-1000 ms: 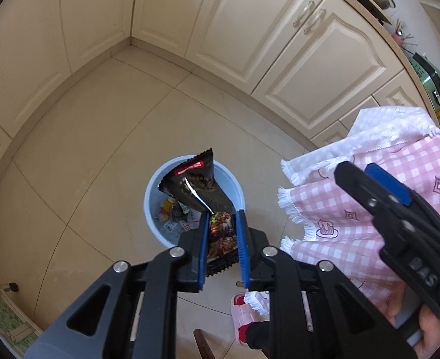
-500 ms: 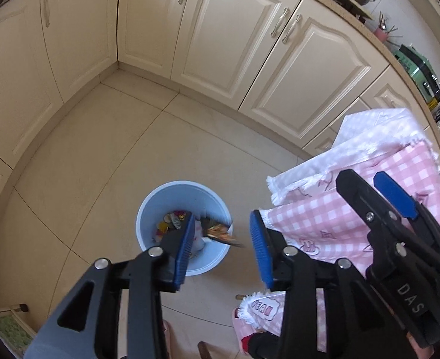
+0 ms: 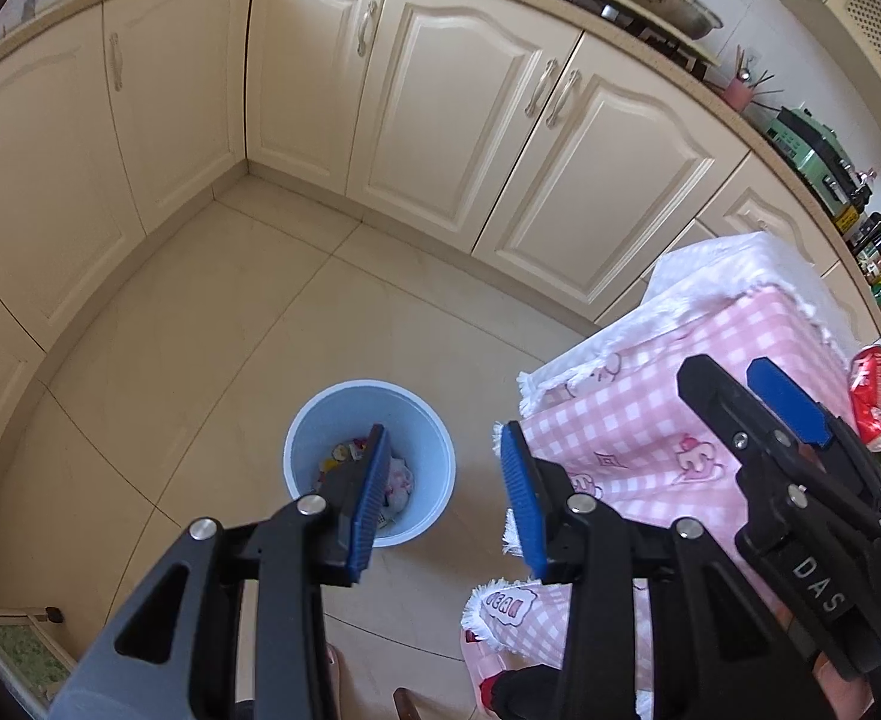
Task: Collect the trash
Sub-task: 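Carry both packets over the blue bin and open both tools to drop them, then grasp the red cola can with the left tool while the right tool grasps the orange stem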
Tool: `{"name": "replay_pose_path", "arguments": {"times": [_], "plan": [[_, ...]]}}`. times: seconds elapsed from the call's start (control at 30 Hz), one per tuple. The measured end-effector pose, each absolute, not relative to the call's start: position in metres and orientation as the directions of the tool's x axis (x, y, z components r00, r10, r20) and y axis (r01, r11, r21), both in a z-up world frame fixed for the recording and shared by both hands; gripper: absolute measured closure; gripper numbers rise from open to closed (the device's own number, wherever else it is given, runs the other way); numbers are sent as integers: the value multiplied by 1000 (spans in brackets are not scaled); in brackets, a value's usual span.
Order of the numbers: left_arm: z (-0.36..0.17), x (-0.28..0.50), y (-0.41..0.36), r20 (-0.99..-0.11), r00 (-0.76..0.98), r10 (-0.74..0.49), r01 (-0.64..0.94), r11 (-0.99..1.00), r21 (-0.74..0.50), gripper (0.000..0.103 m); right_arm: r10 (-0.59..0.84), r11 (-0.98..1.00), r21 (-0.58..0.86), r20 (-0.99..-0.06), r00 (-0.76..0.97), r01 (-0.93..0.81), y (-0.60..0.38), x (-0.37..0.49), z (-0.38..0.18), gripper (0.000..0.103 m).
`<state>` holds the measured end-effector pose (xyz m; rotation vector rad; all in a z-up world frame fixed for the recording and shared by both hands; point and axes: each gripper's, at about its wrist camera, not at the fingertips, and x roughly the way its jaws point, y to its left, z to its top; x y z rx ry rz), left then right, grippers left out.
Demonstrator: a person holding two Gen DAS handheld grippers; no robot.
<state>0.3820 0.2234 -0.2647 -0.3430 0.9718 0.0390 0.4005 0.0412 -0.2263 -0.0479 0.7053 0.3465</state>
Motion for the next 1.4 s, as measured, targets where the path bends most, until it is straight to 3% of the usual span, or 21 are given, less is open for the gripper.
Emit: {"name": "replay_pose_path", "arguments": {"times": [0.2, 0.37, 0.63, 1.13, 1.4], "plan": [[-224, 346, 210, -778, 627, -48, -197, 956, -218, 65, 312, 940, 79, -598, 738, -333, 22, 366, -195, 29], [-184, 318, 181, -726, 687, -27, -164, 968, -191, 59, 321, 940, 87, -552, 770, -329, -3, 335, -168, 28], [-139, 300, 112, -664, 741, -102, -46, 978, -202, 53, 281, 960, 134, -481, 831, -247, -83, 302, -136, 26], [-149, 339, -75, -706, 622, -340, 256, 940, -227, 44, 3, 968, 219, -495, 869, 122, -297, 280, -152, 24], [-147, 371, -145, -711, 598, -370, 340, 920, -193, 42, -17, 951, 257, -518, 855, 174, -357, 295, -161, 24]]}}
